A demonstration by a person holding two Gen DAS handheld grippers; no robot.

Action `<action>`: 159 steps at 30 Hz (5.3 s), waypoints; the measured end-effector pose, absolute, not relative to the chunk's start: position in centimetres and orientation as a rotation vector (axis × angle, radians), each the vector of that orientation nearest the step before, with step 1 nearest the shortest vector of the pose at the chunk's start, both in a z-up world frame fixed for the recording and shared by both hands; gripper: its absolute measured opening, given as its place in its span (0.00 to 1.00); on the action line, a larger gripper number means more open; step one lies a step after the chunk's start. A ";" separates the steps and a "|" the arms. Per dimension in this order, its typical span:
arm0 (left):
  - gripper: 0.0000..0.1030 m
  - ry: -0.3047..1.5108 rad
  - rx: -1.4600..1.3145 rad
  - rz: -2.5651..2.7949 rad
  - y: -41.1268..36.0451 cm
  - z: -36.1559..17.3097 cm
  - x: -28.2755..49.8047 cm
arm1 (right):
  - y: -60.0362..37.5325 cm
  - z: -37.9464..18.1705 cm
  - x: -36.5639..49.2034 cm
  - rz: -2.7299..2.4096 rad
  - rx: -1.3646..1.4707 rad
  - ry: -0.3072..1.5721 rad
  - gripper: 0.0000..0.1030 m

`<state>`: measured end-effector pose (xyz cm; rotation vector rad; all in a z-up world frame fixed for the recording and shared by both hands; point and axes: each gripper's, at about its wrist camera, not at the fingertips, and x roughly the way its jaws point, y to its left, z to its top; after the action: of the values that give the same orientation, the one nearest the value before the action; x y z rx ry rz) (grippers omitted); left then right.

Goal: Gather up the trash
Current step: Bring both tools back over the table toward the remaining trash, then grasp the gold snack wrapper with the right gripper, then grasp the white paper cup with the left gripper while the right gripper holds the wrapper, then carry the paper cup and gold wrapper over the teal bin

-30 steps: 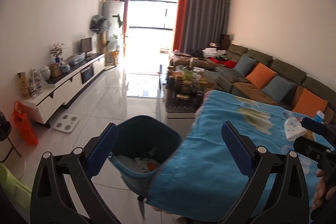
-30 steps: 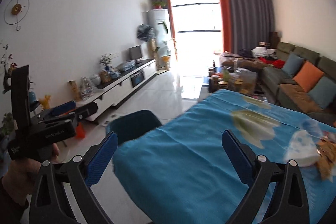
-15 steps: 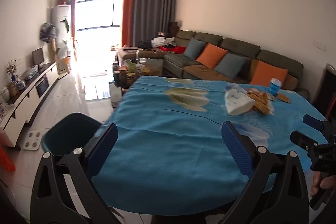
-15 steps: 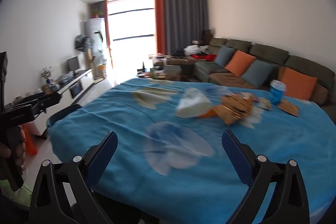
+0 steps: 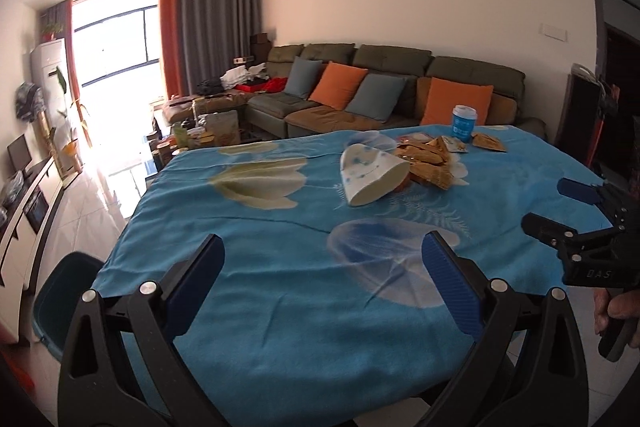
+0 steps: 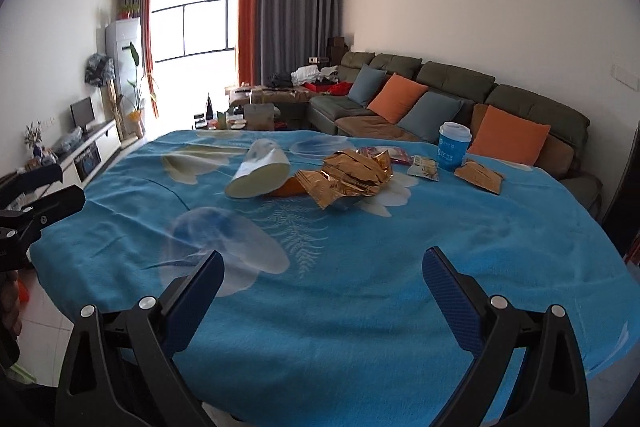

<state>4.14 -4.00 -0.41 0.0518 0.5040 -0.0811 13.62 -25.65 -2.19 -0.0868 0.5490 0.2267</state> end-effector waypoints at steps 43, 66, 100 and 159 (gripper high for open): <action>0.94 0.656 0.005 -0.219 -7.7 -5.1 22.7 | -22.4 -5.8 29.8 0.334 -0.267 0.808 0.19; 0.93 0.677 0.216 -0.247 -15.4 -5.9 27.3 | -31.8 -3.5 23.5 0.319 0.121 0.745 0.16; 0.16 0.620 -0.031 -0.201 -5.3 -2.5 22.9 | -29.8 -2.1 21.2 0.364 0.130 0.685 0.16; 0.16 0.404 -0.299 0.421 33.9 2.0 -10.9 | 16.8 2.0 17.0 1.142 -0.264 0.733 0.16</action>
<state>-10.90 33.93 1.97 -0.2992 0.4038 0.4209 17.03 16.78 2.03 -0.2635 0.7329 1.1423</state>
